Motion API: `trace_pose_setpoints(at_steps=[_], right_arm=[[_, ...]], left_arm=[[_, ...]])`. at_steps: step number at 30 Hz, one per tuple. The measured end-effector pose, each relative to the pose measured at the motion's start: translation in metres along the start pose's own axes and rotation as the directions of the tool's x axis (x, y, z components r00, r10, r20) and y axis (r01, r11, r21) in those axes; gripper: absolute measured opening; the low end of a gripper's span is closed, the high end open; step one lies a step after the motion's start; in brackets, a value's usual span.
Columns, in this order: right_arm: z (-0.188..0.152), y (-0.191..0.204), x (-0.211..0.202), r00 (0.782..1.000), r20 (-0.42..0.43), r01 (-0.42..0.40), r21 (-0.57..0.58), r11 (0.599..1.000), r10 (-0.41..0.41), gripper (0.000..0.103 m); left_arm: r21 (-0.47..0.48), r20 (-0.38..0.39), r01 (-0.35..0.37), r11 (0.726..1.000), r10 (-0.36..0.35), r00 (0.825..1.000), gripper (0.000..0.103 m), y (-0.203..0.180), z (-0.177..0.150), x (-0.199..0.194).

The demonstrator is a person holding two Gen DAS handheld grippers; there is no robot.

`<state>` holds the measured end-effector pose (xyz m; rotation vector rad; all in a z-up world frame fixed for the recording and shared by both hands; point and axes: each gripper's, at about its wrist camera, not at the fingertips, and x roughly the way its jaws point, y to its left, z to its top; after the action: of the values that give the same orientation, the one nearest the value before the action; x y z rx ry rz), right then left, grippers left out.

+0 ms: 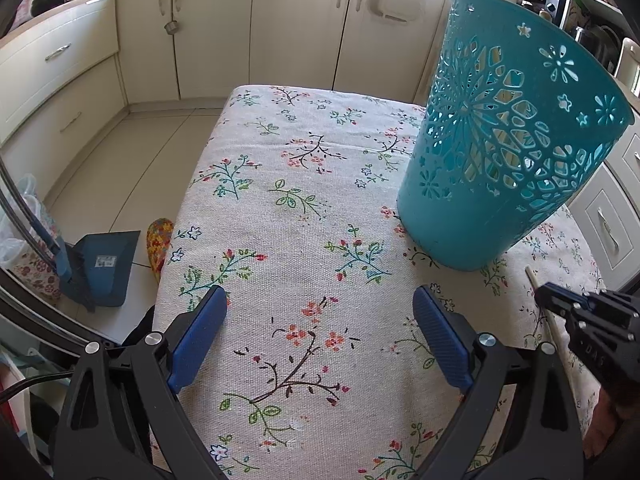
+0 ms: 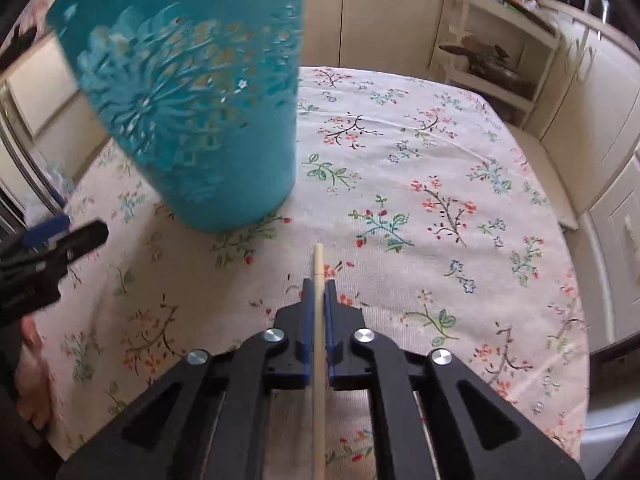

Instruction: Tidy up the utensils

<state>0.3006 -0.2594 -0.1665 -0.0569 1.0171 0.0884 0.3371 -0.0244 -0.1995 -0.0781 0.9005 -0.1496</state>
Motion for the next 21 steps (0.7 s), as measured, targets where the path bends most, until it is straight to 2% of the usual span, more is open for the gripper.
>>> trace_pose_setpoints(at_steps=[4, 7, 11, 18, 19, 20, 21], right_arm=[[0.001, -0.010, -0.019, 0.993, 0.009, -0.117, 0.077, 0.990, 0.116, 0.006], [0.006, -0.015, -0.040, 0.982, 0.027, -0.191, 0.086, 0.978, 0.189, 0.006], [0.011, -0.022, -0.043, 0.978, 0.045, -0.205, 0.100, 0.974, 0.202, 0.006], [-0.002, -0.006, -0.022, 0.992, -0.003, -0.126, 0.071, 0.990, 0.126, 0.007], [-0.004, -0.004, -0.018, 0.993, -0.013, -0.113, 0.063, 0.992, 0.114, 0.012], [-0.006, -0.003, -0.016, 0.995, -0.015, -0.097, 0.056, 0.994, 0.098, 0.037], [-0.008, 0.000, -0.015, 0.997, -0.005, -0.071, 0.041, 0.997, 0.071, 0.052]], left_arm=[[-0.001, 0.002, 0.002, 1.000, -0.002, 1.000, 0.090, 0.001, 0.000, -0.001], [-0.002, 0.002, 0.000, 1.000, 0.000, 1.000, 0.090, 0.001, 0.000, 0.000], [0.000, 0.001, -0.008, 1.000, 0.008, 1.000, 0.090, 0.000, 0.000, 0.000], [-0.003, -0.001, -0.015, 1.000, 0.015, 1.000, 0.090, 0.001, -0.001, 0.000], [-0.003, -0.001, -0.014, 1.000, 0.014, 1.000, 0.090, 0.001, -0.001, 0.000], [-0.003, -0.001, -0.014, 1.000, 0.014, 1.000, 0.090, 0.001, -0.001, 0.000], [-0.003, 0.000, -0.013, 1.000, 0.013, 1.000, 0.090, 0.000, -0.001, 0.000]])
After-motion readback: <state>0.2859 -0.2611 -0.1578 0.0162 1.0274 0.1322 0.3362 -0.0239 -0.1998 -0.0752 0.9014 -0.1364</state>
